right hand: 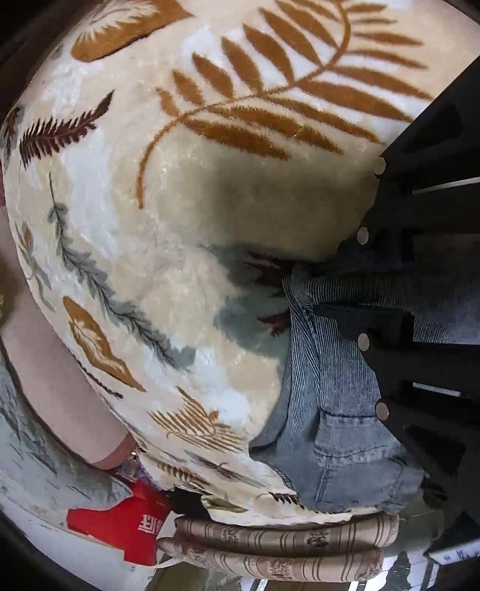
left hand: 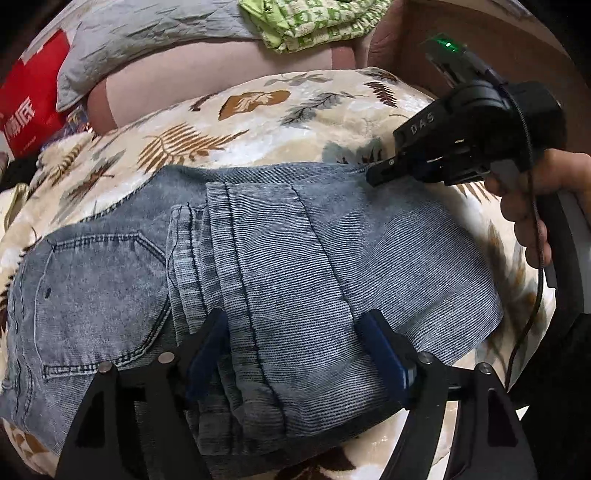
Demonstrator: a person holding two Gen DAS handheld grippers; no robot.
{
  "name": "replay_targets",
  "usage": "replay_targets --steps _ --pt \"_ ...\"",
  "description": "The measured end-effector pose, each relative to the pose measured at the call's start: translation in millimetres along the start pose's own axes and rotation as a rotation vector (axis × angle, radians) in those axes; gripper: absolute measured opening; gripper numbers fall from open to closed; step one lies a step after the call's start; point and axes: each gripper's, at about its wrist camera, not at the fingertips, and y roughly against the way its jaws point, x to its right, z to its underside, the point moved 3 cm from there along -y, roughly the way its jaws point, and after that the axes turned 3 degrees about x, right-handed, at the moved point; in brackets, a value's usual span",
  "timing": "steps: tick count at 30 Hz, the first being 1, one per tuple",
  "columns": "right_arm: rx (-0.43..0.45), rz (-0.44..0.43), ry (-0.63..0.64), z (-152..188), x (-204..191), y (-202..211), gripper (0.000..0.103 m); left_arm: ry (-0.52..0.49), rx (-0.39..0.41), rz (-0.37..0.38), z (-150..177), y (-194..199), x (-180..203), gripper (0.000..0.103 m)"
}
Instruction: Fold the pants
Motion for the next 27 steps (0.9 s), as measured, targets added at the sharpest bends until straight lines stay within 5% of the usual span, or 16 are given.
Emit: replay_targets --steps 6,9,12,15,18,21,23,25,26,27 --pt "0.087 -0.038 -0.008 12 -1 49 0.024 0.132 0.037 0.052 -2 26 -19 0.077" --pt "0.117 -0.14 -0.004 31 -14 79 0.026 0.216 0.065 0.058 1 40 -36 0.078" --pt "0.075 -0.247 -0.024 66 -20 90 0.027 0.247 -0.044 0.034 10 17 -44 0.078" --pt "-0.062 -0.142 -0.047 99 4 38 0.025 0.221 -0.043 0.013 10 10 -40 0.079" --pt "-0.008 -0.191 -0.111 96 7 56 0.025 0.24 -0.061 0.019 8 13 -40 0.079" --pt "0.072 -0.165 -0.01 92 -16 87 0.027 0.276 -0.067 0.03 8 15 -43 0.079" --pt "0.098 -0.222 0.018 95 -27 94 0.037 0.284 -0.07 0.028 8 15 -43 0.079" --pt "0.075 -0.19 0.025 102 -25 74 0.068 0.289 -0.073 0.028 9 16 -43 0.079" --pt "0.006 -0.125 0.031 109 -16 47 0.066 0.293 -0.074 0.031 8 16 -45 0.079" --pt "0.031 -0.125 0.043 112 -13 41 0.065 0.295 -0.078 0.03 7 18 -45 0.079"
